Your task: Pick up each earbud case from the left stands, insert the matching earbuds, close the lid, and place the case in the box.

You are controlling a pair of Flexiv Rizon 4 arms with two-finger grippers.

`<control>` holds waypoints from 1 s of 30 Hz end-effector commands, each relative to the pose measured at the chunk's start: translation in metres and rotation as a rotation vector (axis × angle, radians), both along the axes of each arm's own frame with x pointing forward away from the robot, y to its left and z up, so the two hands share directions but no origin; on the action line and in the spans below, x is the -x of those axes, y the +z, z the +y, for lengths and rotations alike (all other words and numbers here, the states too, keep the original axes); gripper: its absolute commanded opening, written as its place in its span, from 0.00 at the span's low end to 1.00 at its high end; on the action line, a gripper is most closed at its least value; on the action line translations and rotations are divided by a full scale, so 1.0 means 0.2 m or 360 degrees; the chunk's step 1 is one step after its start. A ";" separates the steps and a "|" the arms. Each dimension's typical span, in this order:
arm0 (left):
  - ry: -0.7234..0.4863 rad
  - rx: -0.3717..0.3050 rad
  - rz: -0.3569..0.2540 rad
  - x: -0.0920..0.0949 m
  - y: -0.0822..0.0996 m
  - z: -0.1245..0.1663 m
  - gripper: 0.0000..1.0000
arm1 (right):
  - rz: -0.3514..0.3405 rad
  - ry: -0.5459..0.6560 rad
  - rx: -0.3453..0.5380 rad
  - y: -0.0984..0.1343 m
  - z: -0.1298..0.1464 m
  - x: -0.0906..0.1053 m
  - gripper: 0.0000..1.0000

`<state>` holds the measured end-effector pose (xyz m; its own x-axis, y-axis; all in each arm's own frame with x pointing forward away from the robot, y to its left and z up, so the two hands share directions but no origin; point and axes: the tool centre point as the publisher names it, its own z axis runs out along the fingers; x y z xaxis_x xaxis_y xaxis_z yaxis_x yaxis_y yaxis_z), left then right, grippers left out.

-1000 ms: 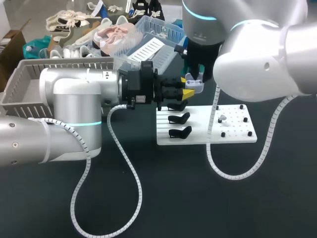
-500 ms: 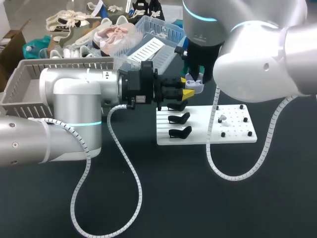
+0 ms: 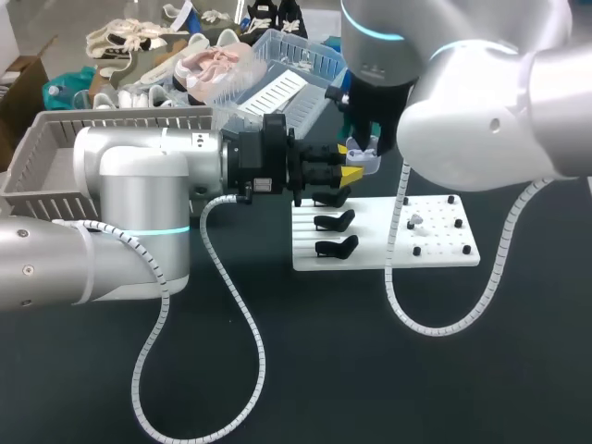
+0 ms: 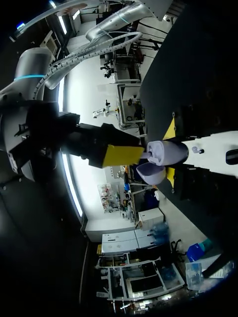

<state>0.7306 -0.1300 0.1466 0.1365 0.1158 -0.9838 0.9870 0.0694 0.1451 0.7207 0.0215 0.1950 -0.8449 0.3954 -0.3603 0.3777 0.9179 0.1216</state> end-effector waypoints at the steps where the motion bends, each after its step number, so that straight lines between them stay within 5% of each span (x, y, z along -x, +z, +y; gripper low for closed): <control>1: 0.0000 0.0004 -0.0001 0.00 0.00 0.00 0.00 | 0.0007 0.0000 0.0002 -0.01 0.01 -0.01 0.00; 18: 0.0000 0.0004 -0.0001 0.00 0.00 0.00 0.00 | 0.0050 0.0010 -0.0014 -0.04 0.02 -0.01 0.00; 21: 0.0000 0.0004 -0.0001 0.00 0.00 0.00 0.00 | 0.0056 0.0018 -0.0021 -0.05 0.02 -0.01 0.41; 30: 0.0000 0.0004 -0.0001 0.00 0.00 0.00 0.00 | -0.0004 0.0032 -0.0046 0.01 0.02 0.06 0.36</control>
